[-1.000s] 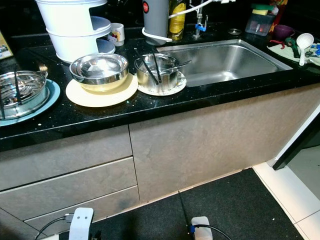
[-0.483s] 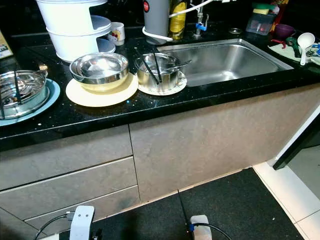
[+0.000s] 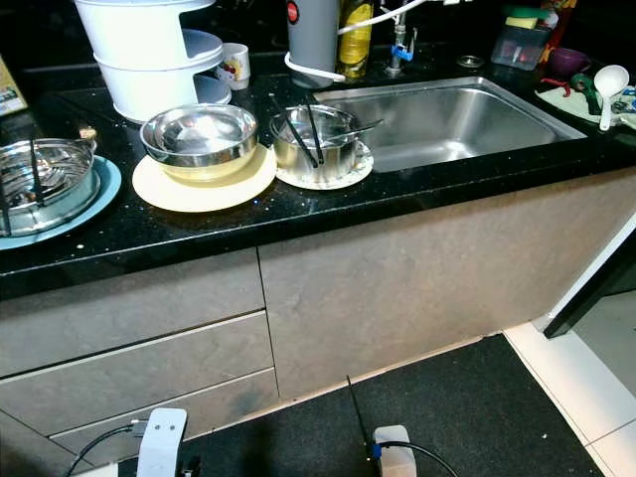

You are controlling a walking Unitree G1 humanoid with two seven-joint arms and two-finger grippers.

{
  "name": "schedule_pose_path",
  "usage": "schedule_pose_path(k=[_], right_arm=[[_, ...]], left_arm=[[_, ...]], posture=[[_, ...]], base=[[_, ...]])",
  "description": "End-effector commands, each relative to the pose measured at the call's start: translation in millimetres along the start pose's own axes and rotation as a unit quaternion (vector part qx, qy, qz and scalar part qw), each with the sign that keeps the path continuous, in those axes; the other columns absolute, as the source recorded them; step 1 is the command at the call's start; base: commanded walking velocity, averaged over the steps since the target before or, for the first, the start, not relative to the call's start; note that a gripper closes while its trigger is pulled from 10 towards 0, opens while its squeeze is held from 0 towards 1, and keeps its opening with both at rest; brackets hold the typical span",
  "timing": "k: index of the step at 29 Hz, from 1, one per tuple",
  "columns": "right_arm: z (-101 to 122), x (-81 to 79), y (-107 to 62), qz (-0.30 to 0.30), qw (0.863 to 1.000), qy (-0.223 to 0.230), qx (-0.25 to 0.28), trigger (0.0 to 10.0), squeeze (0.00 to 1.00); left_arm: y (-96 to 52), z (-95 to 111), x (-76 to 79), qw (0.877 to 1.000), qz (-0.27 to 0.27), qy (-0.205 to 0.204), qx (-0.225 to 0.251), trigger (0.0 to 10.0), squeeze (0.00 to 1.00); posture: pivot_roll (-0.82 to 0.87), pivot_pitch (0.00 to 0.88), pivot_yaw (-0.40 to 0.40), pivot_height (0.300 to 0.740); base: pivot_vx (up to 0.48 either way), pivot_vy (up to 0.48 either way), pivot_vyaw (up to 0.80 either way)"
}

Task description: Kitchen organization

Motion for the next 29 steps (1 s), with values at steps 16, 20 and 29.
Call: schedule_pose_path(k=[16,20,29], right_arm=[[-5,4.6,-2.3,-0.014,1.0,0.02,0.0,10.0,0.0],[-5,3.5,-1.8,-0.015,1.0,0.017,-0.002,10.0,0.0],[-3,-4.9,0.1,-0.003,1.0,0.01,-0.006,10.0,0.0]], left_arm=[[-4.6,-8,-1.5,1.0,0.002,-0.008,0.003,10.0,0.0],[-5.1,-9,-3.8,1.0,0.007,-0.011,0.001,10.0,0.0],[-3.0,-5,-9.9,0.999,0.033,-0.004,0.004,10.0,0.0]], posture=[[0.03,0.143,-0.016,0.74],[0.04,0.142,-0.022,0.74],[0.06,0.134,-0.032,0.74]], base=[[0.0,0.0,0.0],[0.0,0.0,0.0],[0.0,0.0,0.0]])
Point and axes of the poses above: a point about 5 cm out from each wrist's last joint towards the gripper, its own y axis pointing out of the wrist towards the gripper, its own z axis along the axis of the wrist's last joint, x = y × z, the point moved 5 cm from there along y, pointing out of the wrist towards the gripper, and after that the axes turned 15 degrees about -y, right-handed, at the moved point
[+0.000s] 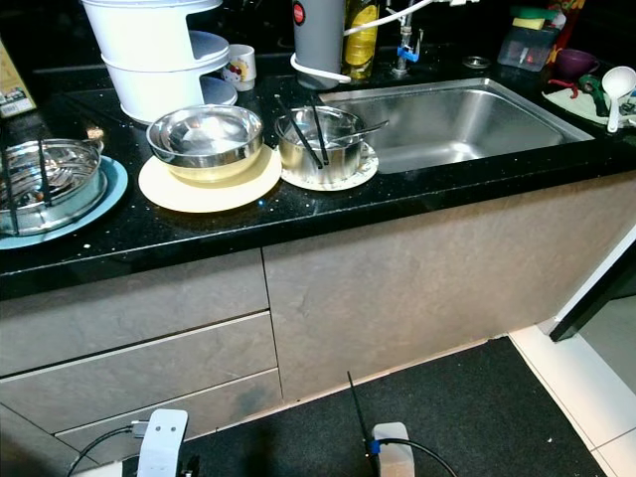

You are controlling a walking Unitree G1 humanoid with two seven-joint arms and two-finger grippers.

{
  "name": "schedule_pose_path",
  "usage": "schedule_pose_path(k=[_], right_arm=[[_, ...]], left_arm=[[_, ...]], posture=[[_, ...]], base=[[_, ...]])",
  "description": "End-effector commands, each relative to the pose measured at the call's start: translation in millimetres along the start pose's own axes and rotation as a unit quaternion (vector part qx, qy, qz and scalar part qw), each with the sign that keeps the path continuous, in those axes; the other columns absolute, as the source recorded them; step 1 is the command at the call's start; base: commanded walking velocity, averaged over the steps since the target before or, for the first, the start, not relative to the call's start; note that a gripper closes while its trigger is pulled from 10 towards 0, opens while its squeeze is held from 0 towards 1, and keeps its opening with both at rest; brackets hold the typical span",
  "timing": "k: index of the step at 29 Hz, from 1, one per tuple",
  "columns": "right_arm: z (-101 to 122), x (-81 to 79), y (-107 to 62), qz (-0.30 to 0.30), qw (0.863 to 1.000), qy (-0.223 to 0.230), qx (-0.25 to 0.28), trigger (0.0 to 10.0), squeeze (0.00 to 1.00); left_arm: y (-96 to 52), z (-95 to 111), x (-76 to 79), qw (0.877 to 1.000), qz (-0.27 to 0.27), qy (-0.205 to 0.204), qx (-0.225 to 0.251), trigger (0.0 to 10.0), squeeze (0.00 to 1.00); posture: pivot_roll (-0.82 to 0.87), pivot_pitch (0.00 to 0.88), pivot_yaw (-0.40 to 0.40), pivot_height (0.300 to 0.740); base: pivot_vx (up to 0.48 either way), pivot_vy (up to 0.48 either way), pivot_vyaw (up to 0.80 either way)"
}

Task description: Kitchen organization

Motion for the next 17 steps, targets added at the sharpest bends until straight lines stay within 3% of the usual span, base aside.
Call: schedule_pose_path(k=[1,12,15,17], right_arm=[[-8,-2.4,-1.8,0.001,1.0,0.001,-0.014,10.0,0.0],[-19,4.1,-5.1,-0.021,0.999,0.025,-0.03,10.0,0.0],[-23,8.2,-6.7,-0.041,0.997,0.062,-0.035,10.0,0.0],[-23,8.5,-6.6,-0.041,0.997,0.062,-0.035,10.0,0.0]], left_arm=[[-2.0,-8,-6.1,1.0,0.011,-0.001,-0.016,10.0,0.0],[-1.0,-6,-14.5,0.999,0.037,-0.018,-0.018,10.0,0.0],[-1.4,-8,-19.3,0.998,0.047,-0.028,-0.023,10.0,0.0],[-1.4,-8,-19.3,0.998,0.046,-0.027,-0.023,10.0,0.0]], posture=[[0.06,0.135,-0.026,0.74],[0.03,0.146,0.009,0.74],[0.02,0.146,0.015,0.74],[0.02,0.146,0.015,0.74]], base=[[0.0,0.0,0.0],[0.0,0.0,0.0],[0.0,0.0,0.0],[0.0,0.0,0.0]])
Point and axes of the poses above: a point about 5 cm out from each wrist's last joint towards the gripper, its own y axis pointing out of the wrist towards the gripper, its own z axis along the axis of the wrist's last joint, x = y × z, the point moved 5 cm from there along y, pointing out of the wrist towards the gripper, and after that the axes turned 15 degrees about -y, right-handed, at the moved point
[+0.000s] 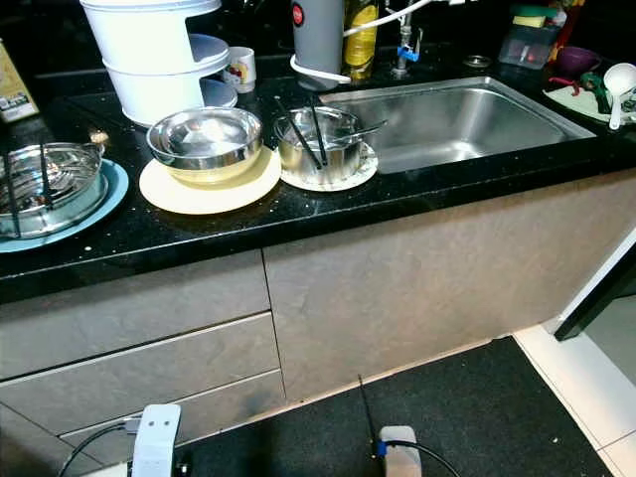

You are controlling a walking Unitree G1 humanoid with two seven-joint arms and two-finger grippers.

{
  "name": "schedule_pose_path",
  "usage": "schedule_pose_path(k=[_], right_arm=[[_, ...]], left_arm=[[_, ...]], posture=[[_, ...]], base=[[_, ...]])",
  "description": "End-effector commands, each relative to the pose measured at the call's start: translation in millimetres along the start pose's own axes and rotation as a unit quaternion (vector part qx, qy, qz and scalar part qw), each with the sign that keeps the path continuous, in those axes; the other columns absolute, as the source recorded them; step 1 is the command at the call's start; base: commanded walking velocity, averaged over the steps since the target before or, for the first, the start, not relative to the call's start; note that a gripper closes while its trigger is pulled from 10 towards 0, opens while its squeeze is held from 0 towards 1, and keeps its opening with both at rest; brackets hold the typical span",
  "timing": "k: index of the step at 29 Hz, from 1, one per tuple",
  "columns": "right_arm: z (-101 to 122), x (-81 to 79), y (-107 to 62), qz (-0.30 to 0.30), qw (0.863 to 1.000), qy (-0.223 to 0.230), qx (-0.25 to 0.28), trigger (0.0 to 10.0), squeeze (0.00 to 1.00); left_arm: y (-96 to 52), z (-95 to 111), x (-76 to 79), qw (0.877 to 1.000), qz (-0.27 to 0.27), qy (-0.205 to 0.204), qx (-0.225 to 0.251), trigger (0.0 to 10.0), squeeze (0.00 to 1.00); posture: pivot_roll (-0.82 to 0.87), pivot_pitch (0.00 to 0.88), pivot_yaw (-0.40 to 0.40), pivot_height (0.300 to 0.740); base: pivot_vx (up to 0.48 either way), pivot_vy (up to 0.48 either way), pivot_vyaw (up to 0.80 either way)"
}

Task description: Kitchen organization

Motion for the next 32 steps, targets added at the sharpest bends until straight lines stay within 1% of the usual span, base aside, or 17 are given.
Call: schedule_pose_path(k=[1,15,21,23,25,28,32], right_arm=[[-9.6,-2.0,-1.9,-0.001,1.0,0.012,-0.017,10.0,0.0],[-6.1,-7.0,-0.3,0.006,1.0,0.015,-0.015,10.0,0.0],[-7.0,-6.2,-0.5,0.002,1.0,0.026,-0.016,10.0,0.0],[-6.9,-6.0,-0.5,0.005,0.999,0.028,-0.016,10.0,0.0],[-6.9,-6.0,-0.5,0.005,0.999,0.028,-0.016,10.0,0.0],[-7.7,-0.1,-0.6,-0.005,0.998,0.052,-0.019,10.0,0.0],[-7.9,2.7,-0.9,-0.003,0.999,0.048,-0.019,10.0,0.0]], left_arm=[[-3.2,-10.6,-9.9,1.0,0.015,-0.002,-0.019,10.0,0.0],[-4.4,-13.4,-14.6,1.0,0.017,0.004,-0.026,10.0,0.0],[-4.6,-12.5,-15.1,1.0,0.014,0.005,-0.023,10.0,0.0],[-4.2,-8.4,-12.4,1.0,0.0,0.021,-0.012,10.0,0.0],[-4.2,-8.4,-12.4,1.0,0.0,0.021,-0.012,10.0,0.0],[-4.4,-7.6,-9.1,0.999,-0.012,0.037,-0.009,10.0,0.0],[-4.6,-8.4,-8.6,0.999,-0.012,0.038,-0.01,10.0,0.0]], posture=[[0.02,0.146,0.015,0.74],[0.03,0.144,0.013,0.74],[0.03,0.133,0.015,0.74],[0.04,0.127,0.024,0.74],[0.04,0.127,0.024,0.74],[0.04,0.126,0.024,0.74],[0.04,0.122,0.021,0.74]], base=[[0.0,0.0,0.0],[0.0,0.0,0.0],[0.0,0.0,0.0],[0.0,0.0,0.0],[0.0,0.0,0.0],[0.0,0.0,0.0],[0.0,0.0,0.0]])
Point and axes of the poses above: a point about 5 cm out from each wrist's last joint towards the gripper, its own y axis pointing out of the wrist towards the gripper, its own z axis along the axis of the wrist's last joint, x = y × z, the point moved 5 cm from there along y, pointing out of the wrist towards the gripper, and after that the axes turned 15 degrees about -y, right-handed, at the moved point
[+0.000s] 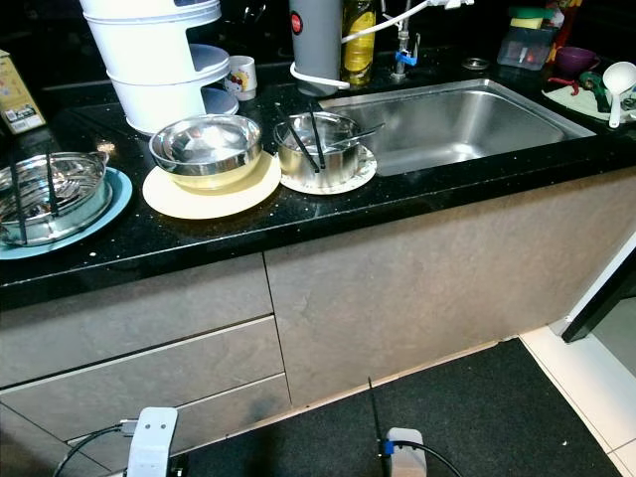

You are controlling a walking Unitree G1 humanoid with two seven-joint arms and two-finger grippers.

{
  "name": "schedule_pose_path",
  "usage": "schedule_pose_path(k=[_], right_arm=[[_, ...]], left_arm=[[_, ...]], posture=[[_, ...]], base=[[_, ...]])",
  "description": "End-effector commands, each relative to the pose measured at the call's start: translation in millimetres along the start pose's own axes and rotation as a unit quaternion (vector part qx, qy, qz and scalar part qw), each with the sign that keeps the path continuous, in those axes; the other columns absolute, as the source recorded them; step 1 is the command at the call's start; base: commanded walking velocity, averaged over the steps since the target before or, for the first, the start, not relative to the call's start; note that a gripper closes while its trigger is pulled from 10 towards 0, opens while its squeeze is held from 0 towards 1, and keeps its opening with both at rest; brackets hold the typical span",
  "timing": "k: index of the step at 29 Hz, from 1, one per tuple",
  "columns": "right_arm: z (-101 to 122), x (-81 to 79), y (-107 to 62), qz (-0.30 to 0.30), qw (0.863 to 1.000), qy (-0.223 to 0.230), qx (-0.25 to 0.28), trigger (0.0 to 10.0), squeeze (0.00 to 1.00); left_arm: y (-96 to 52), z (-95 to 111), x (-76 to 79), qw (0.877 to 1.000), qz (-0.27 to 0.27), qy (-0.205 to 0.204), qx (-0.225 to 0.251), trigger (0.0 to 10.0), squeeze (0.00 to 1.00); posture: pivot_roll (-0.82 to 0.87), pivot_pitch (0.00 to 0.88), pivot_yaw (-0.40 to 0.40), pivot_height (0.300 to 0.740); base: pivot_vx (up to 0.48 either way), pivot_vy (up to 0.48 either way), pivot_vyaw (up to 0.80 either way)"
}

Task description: Kitchen organization

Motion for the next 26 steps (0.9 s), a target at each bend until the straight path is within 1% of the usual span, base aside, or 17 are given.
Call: schedule_pose_path(k=[1,3,4,5,6,7,9,10,11,12,14,15,16,19,21,25,26], right_arm=[[-8,-2.8,-1.2,0.006,1.0,0.007,-0.014,10.0,0.0],[-8,-3.8,-1.1,0.009,1.0,0.009,-0.014,10.0,0.0],[-8,-5.1,-1.0,0.011,1.0,0.022,-0.014,10.0,0.0],[-8,-5.1,-1.0,0.011,1.0,0.022,-0.014,10.0,0.0],[-8,-6.8,-1.0,0.016,0.999,0.037,-0.012,10.0,0.0],[-8,-6.8,-1.0,0.016,0.999,0.037,-0.012,10.0,0.0],[-7,-17.6,-0.5,0.042,0.997,0.058,-0.014,10.0,0.0],[-7,-17.6,-0.5,0.042,0.997,0.058,-0.014,10.0,0.0],[-6,-21.8,-0.1,0.053,0.997,0.059,-0.012,10.0,0.0],[-3,-20.2,0.7,0.041,0.999,0.024,-0.01,10.0,0.0],[-3,-20.2,0.7,0.041,0.999,0.024,-0.01,10.0,0.0],[-3,-21.1,0.9,0.035,0.999,-0.032,-0.01,10.0,0.0],[-5,-21.5,0.6,0.035,0.998,-0.044,-0.014,10.0,0.0],[-6,-21.3,0.3,0.035,0.998,-0.046,-0.018,10.0,0.0],[-8,-17.9,-0.4,0.028,0.999,-0.039,-0.017,10.0,0.0],[-8,-14.5,-1.0,0.022,0.999,-0.037,-0.013,10.0,0.0],[-4,-10.5,-0.7,0.014,0.999,-0.052,-0.005,10.0,0.0]], left_arm=[[-3.3,-8,-5.6,1.0,0.004,0.006,-0.01,10.0,0.0],[-3.1,-8,-5.7,1.0,0.005,0.005,-0.01,10.0,0.0],[-3.0,-7,-5.7,1.0,0.005,0.004,-0.01,10.0,0.0],[-3.0,-7,-5.7,1.0,0.005,0.004,-0.01,10.0,0.0],[-2.9,-7,-5.5,1.0,0.004,0.005,-0.01,10.0,0.0],[-2.9,-7,-5.5,1.0,0.004,0.005,-0.01,10.0,0.0],[-2.8,-7,-5.3,1.0,0.002,0.009,-0.011,10.0,0.0],[-2.8,-7,-5.3,1.0,0.002,0.009,-0.011,10.0,0.0],[-2.6,-7,-4.9,1.0,0.001,0.01,-0.011,10.0,0.0],[-2.4,-6,-4.8,1.0,0.0,0.01,-0.01,10.0,0.0],[-2.4,-6,-4.8,1.0,0.0,0.01,-0.01,10.0,0.0],[-2.5,-2,-5.2,1.0,0.004,0.01,0.003,10.0,0.0],[-2.6,0,-5.5,1.0,0.007,0.011,0.01,10.0,0.0],[-2.6,1,-5.8,1.0,0.008,0.011,0.013,10.0,0.0],[-2.0,-4,-7.4,1.0,0.012,0.008,-0.003,10.0,0.0],[-1.6,-6,-6.1,1.0,0.006,0.011,-0.014,10.0,0.0],[-1.2,-6,-4.5,1.0,0.0,0.016,-0.017,10.0,0.0]], posture=[[0.04,0.121,0.021,0.74],[0.04,0.121,0.022,0.74],[0.04,0.121,0.022,0.74],[0.04,0.121,0.022,0.74],[0.04,0.117,0.025,0.74],[0.04,0.117,0.025,0.74],[0.04,0.117,0.025,0.74],[0.04,0.117,0.025,0.74],[0.04,0.124,0.026,0.74],[0.04,0.124,0.026,0.74],[0.04,0.124,0.026,0.74],[0.02,0.132,0.024,0.74],[0.02,0.132,0.024,0.74],[0.02,0.137,0.025,0.74],[0.02,0.137,0.025,0.74],[0.01,0.146,0.027,0.74],[0.01,0.15,0.027,0.74]], base=[[0.0,0.0,0.0],[0.0,0.0,0.0],[0.0,0.0,0.0],[0.0,0.0,0.0],[0.0,0.0,0.0],[0.0,0.0,0.0],[0.0,0.0,0.0],[0.0,0.0,0.0],[0.0,0.0,0.0],[0.0,0.0,0.0],[0.0,0.0,0.0],[0.0,0.0,0.0],[0.0,0.0,0.0],[0.0,0.0,0.0],[0.0,0.0,0.0],[0.0,0.0,0.0],[0.0,0.0,0.0]])
Point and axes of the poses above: a point about 5 cm out from each wrist's last joint towards the gripper, its own y axis pointing out of the wrist towards the gripper, its own z axis along the axis of the wrist's last joint, x = y × z, the point moved 5 cm from there along y, pointing out of the wrist towards the gripper, and after that the axes turned 15 degrees about -y, right-handed, at the moved point
